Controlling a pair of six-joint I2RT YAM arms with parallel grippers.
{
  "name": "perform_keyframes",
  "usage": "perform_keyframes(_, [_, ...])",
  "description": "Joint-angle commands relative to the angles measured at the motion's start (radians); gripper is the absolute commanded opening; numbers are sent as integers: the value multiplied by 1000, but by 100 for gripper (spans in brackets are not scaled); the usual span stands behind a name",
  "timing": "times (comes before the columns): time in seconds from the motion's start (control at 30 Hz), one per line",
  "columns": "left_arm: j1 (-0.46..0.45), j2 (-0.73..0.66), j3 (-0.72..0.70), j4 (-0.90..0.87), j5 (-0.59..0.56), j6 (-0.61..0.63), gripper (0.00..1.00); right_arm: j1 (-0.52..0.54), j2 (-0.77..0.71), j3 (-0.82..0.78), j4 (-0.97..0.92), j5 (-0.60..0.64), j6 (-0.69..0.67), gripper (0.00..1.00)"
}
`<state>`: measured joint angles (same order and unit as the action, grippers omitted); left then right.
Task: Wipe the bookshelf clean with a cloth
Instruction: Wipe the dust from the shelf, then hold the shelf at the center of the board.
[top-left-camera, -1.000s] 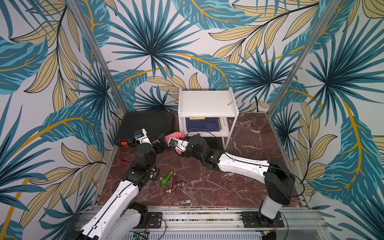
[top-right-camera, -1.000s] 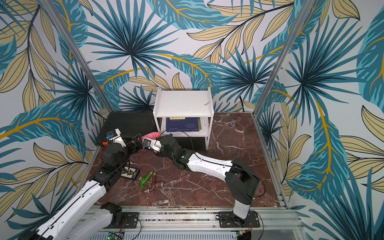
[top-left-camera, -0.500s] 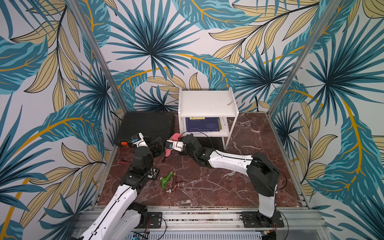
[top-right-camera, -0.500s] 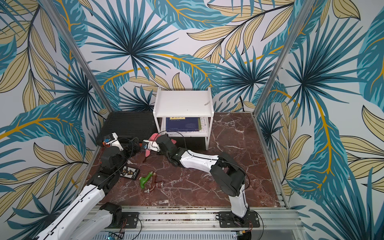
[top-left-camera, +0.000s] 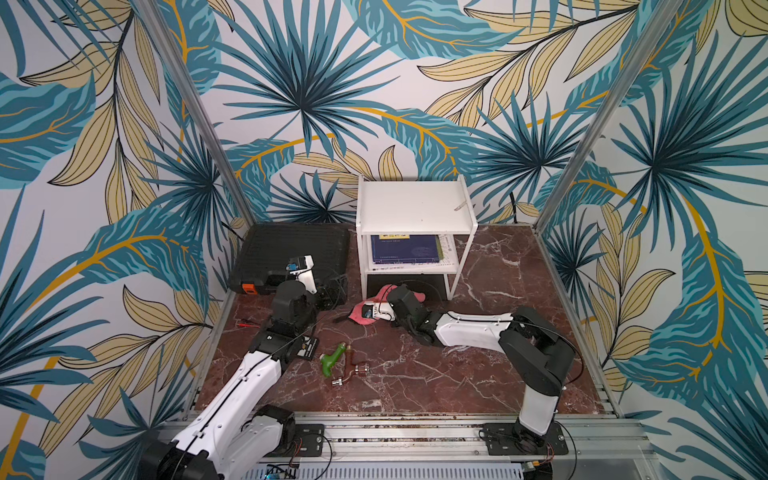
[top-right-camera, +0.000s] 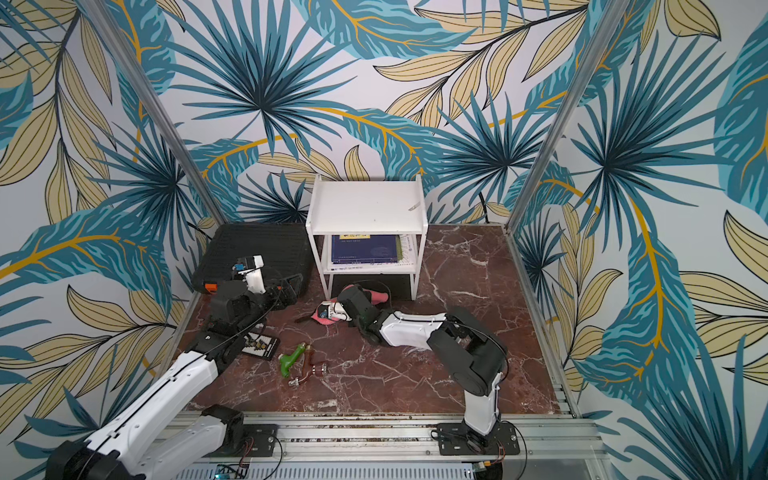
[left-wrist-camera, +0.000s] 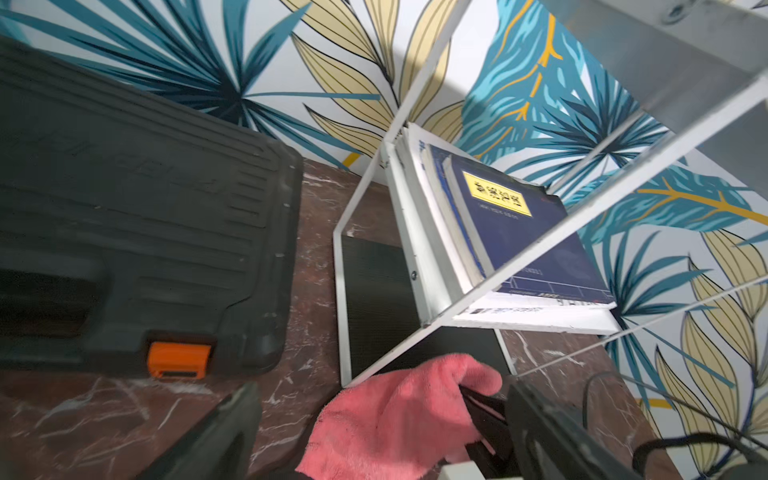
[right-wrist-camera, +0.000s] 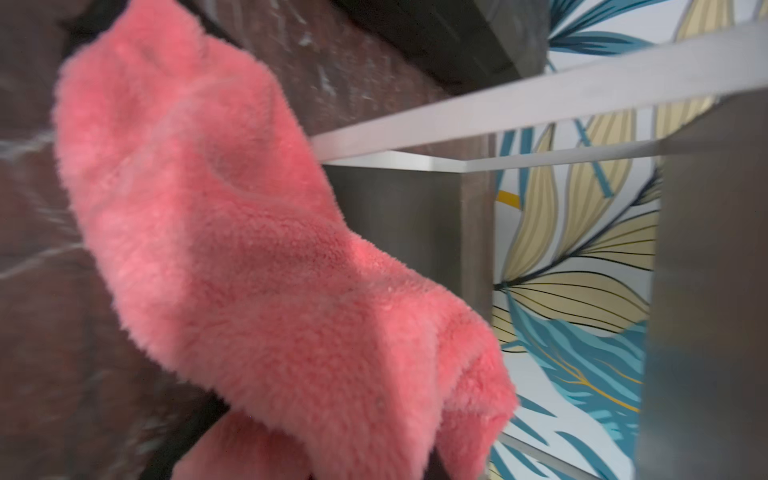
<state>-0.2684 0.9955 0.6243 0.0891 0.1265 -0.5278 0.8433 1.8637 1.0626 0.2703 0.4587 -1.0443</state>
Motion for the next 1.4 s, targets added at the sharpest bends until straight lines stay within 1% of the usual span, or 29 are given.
perform_keyframes(0.0, [-15,70,70,113,110,8,92,-11,60,15,142,77,-205,0])
perform_keyframes(0.03, [-22,98,92,124,120,9,89,-44,78,7,182,110,-276,0])
perform_keyframes(0.1, [-42,143,135,135,135,23,86,-119,96,-36,240,186,-353,0])
perform_keyframes(0.17, [-64,185,179,118,120,52,83,-197,96,-93,270,213,-396,0])
perform_keyframes(0.23, [-79,217,220,93,92,76,81,-221,98,-108,252,206,-398,0])
perform_keyframes(0.3, [-80,248,241,90,75,84,77,-188,110,-92,222,122,-394,0])
perform_keyframes(0.37, [-80,278,258,82,63,86,71,-138,163,-49,211,13,-393,0])
perform_keyframes(0.4, [-79,288,267,77,61,86,68,-115,200,0,209,-11,-393,0])
perform_keyframes(0.47, [-81,307,285,63,68,90,63,-77,280,97,217,-4,-420,0])
perform_keyframes(0.57, [-81,328,305,40,78,106,54,-87,322,155,236,57,-435,0])
perform_keyframes(0.63, [-81,333,308,33,77,122,49,-133,292,96,218,82,-424,0])
perform_keyframes(0.73, [-81,336,317,4,69,153,40,-206,249,12,108,121,-355,0])
perform_keyframes(0.8, [-80,335,323,-13,63,175,33,-211,243,-20,64,142,-351,0])
perform_keyframes(0.87, [-81,333,323,-21,56,188,27,-181,250,-12,55,119,-344,0])
perform_keyframes(0.93, [-81,331,320,-28,44,198,21,-110,286,76,9,75,-305,0])
perform_keyframes(1.0, [-81,329,316,-28,40,207,16,-61,331,202,-33,61,-247,0])
perform_keyframes(1.07, [-80,327,315,-31,37,219,12,-46,358,289,-67,78,-216,0])
perform_keyframes(1.1, [-79,326,313,-33,33,224,11,-50,358,301,-71,97,-190,0])
perform_keyframes(1.17, [-79,324,312,-35,29,237,6,-87,332,261,-69,138,-165,0])
perform_keyframes(1.23, [-76,326,314,-40,23,249,0,-144,276,158,-71,183,-155,0])
perform_keyframes(1.3, [-73,328,316,-48,22,256,0,-190,217,35,-66,238,-149,0])
perform_keyframes(1.37, [-71,330,319,-54,19,264,0,-208,140,-74,-68,245,-120,0])
